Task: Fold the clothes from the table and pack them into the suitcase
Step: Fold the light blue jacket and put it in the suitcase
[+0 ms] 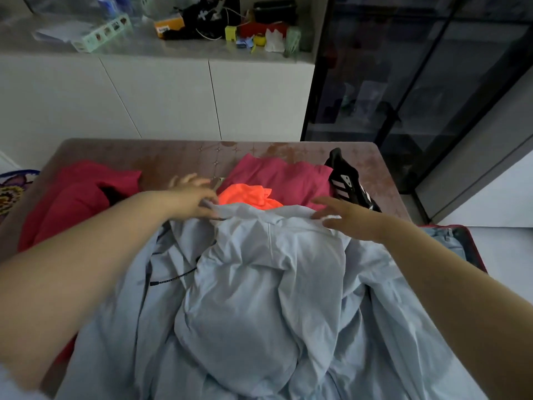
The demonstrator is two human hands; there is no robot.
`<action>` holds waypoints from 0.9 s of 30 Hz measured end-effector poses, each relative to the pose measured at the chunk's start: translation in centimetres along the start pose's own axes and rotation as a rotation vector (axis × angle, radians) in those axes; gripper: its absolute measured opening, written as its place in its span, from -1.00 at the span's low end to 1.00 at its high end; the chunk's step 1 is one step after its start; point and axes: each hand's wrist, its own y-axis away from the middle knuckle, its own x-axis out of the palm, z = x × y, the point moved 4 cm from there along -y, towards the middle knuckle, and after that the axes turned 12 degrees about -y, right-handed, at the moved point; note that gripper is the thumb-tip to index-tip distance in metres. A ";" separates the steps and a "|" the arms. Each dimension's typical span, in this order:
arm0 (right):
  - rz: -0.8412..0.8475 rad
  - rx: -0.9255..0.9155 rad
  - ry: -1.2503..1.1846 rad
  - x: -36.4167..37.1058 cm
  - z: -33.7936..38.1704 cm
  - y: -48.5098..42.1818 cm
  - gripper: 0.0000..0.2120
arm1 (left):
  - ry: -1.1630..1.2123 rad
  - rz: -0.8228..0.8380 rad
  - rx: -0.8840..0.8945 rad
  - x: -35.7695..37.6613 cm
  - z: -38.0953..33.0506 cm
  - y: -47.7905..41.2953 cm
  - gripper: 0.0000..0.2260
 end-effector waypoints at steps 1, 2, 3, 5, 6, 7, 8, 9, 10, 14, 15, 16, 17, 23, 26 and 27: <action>0.032 0.006 0.124 -0.3 -0.5 -0.2 -0.45 | 0.006 -0.008 0.008 0.1 0.8 -0.4 -0.71; 0.042 0.009 0.254 -0.6 -1.0 -0.4 -0.42 | 0.044 -0.031 0.031 0.2 1.6 -0.7 -0.80; 0.043 -0.008 0.360 -0.9 -1.4 -0.7 -0.44 | 0.135 -0.043 0.067 0.1 2.1 -0.9 -0.85; 0.023 -0.097 0.469 -1.3 -1.6 -1.2 -0.62 | 0.436 -0.029 0.106 -0.4 2.9 -1.0 -0.89; -0.006 -0.145 0.469 -1.6 -1.3 -1.4 -0.77 | 0.568 -0.026 0.101 -0.8 3.2 -1.1 -0.90; -0.036 -0.162 0.413 -2.2 -0.8 -1.3 -0.90 | 0.657 -0.029 0.088 -1.1 3.4 -1.1 -0.91; -0.067 -0.147 0.310 -3.1 -0.1 -1.1 -0.91 | 0.714 -0.041 0.067 -1.4 3.7 -1.3 -0.92; -0.107 -0.095 0.196 -4.3 0.4 -0.9 -0.88 | 0.768 -0.066 0.040 -1.8 4.1 -1.5 -0.93; -0.179 -0.053 0.099 -5.7 1.0 -0.8 -0.90 | 0.833 -0.103 0.008 -2.1 4.5 -1.8 -0.93; -0.690 0.018 -0.114 -11.0 2.2 -0.9 -0.94 | 1.069 -0.323 -0.197 -3.5 6.8 -3.4 -0.91; -0.804 0.005 -0.150 -11.3 2.6 -0.9 -0.94 | 1.073 -0.383 -0.259 -3.5 7.2 -4.0 -0.91; -0.868 -0.025 -0.136 -11.1 3.1 -1.1 -0.92 | 1.044 -0.435 -0.317 -3.3 7.6 -4.7 -0.92; -0.856 -0.070 -0.107 -10.3 3.6 -1.7 -0.89 | 0.979 -0.472 -0.359 -3.2 7.7 -5.3 -0.94; -0.281 0.028 0.287 -0.9 3.9 -4.2 -0.30 | 0.335 -0.647 -0.133 -3.5 0.6 -3.6 -0.67; -0.244 0.033 0.239 0.0 2.7 -4.2 -0.56 | 0.245 -0.533 0.205 -2.5 -4.6 -0.3 -0.48; -0.291 -0.008 0.205 -0.5 2.8 -4.4 -0.68 | 0.190 -0.474 0.258 -2.0 -5.4 0.4 -0.38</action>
